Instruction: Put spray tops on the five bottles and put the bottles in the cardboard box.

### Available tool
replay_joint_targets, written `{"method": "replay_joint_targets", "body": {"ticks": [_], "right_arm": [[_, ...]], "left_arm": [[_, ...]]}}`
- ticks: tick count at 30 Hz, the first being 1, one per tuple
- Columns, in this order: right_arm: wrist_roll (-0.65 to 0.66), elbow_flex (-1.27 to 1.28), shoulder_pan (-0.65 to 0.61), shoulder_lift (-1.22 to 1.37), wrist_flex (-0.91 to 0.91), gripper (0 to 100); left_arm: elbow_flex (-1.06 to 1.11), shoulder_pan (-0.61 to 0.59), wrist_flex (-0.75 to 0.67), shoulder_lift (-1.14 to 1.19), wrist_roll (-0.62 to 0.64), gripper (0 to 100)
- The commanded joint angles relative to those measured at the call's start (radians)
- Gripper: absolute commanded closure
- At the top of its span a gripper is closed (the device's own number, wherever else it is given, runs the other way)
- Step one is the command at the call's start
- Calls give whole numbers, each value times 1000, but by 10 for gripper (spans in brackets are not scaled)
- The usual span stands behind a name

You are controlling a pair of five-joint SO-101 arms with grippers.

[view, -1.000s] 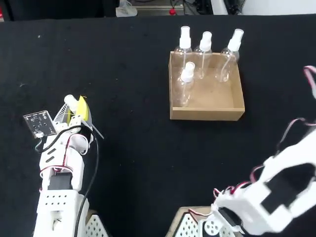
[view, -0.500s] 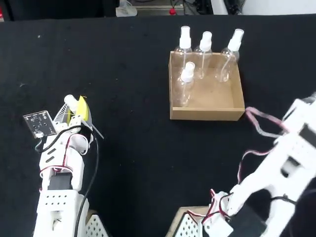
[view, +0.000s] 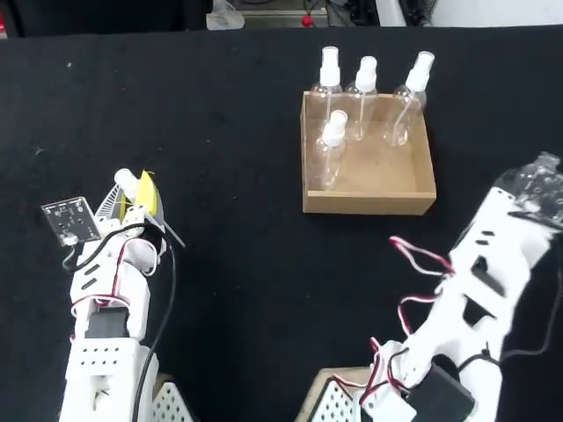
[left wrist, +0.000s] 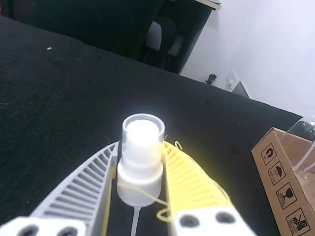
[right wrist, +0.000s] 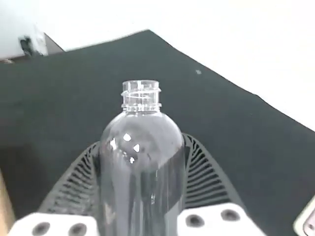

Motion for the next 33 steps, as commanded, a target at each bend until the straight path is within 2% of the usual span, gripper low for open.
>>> {"method": "replay_joint_targets", "body": {"ticks": [1,9,15,22,33], "right_arm": [[9,44,-37,-53,-127,983],[5,153,-34,-53,-345,987],[-5,186,-32,-53,-413,988],[-187,153,-6,-53,-450,988],[-198,226,-3,-47,-638,988]], "left_arm": [[-4,-1,-25,-15,0,970],[-4,-2,-25,-15,0,970],[-4,-2,-25,-15,0,970],[-4,-4,-25,-15,0,970],[-4,-5,-25,-15,0,970]]}}
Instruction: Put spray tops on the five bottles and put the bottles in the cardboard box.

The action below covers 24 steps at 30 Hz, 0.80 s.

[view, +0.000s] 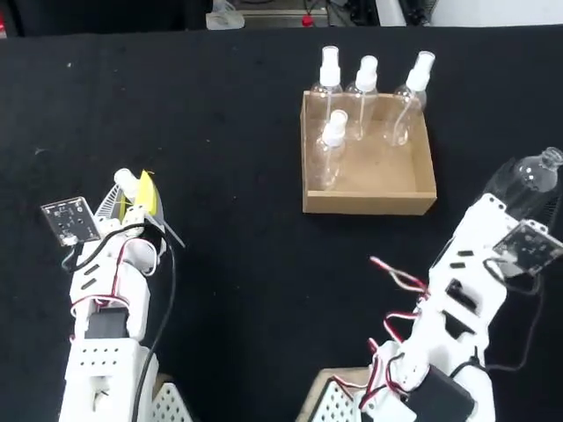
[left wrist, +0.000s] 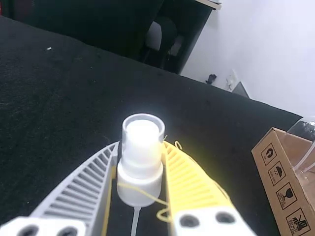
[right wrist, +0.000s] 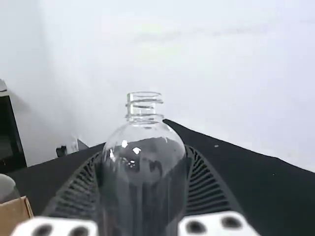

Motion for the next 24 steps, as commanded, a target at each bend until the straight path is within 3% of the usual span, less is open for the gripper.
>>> {"method": "replay_joint_targets", "body": {"ticks": [1,8,16,24], "right_arm": [[0,-4,23,-27,-100,988],[3,-168,51,246,-269,988],[3,-189,64,723,-772,987],[44,-354,120,998,-767,987]], "left_arm": [[-4,-5,-25,-15,0,970],[-4,-5,-25,-15,0,970],[-7,-2,-25,-15,0,970],[-5,-2,-25,-15,0,970]]}}
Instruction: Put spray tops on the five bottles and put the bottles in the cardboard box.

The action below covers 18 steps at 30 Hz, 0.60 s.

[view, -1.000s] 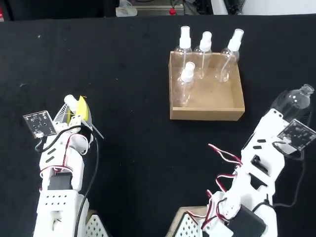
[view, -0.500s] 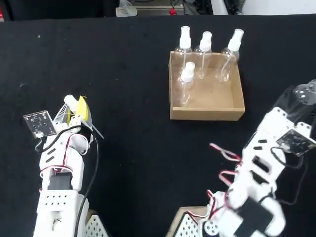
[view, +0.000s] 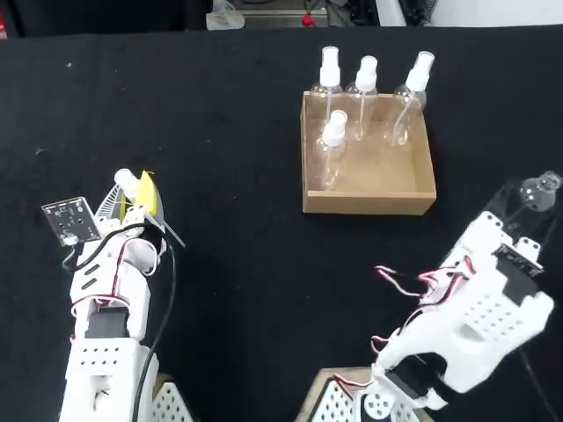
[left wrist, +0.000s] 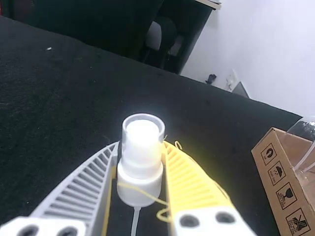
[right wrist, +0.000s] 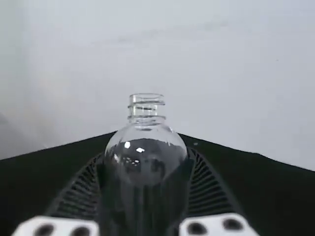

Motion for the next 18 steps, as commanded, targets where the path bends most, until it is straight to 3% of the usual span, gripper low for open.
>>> {"method": "replay_joint_targets", "body": {"ticks": [1,18], "right_arm": [[12,-67,37,38,-34,987],[17,-13,17,50,-31,983]], "left_arm": [[-7,-2,-25,-15,0,970],[-7,-5,-25,-15,0,970]]}}
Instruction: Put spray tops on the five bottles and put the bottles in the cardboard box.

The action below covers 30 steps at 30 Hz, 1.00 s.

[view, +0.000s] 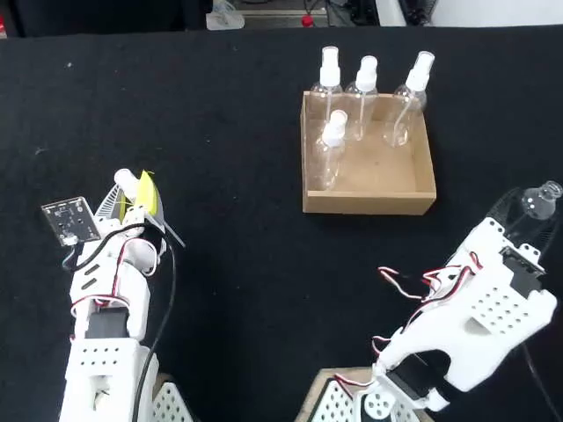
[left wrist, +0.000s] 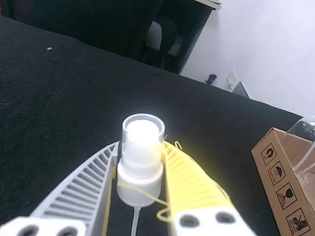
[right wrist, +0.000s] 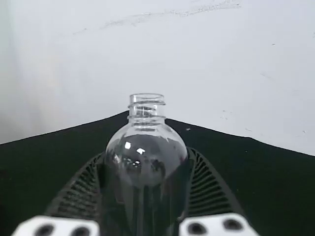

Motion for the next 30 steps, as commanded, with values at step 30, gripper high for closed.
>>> {"method": "replay_joint_targets", "body": {"ticks": [30], "right_arm": [[489,255,-9,-421,516,984]], "left_arm": [[-7,-2,-25,-15,0,970]]}}
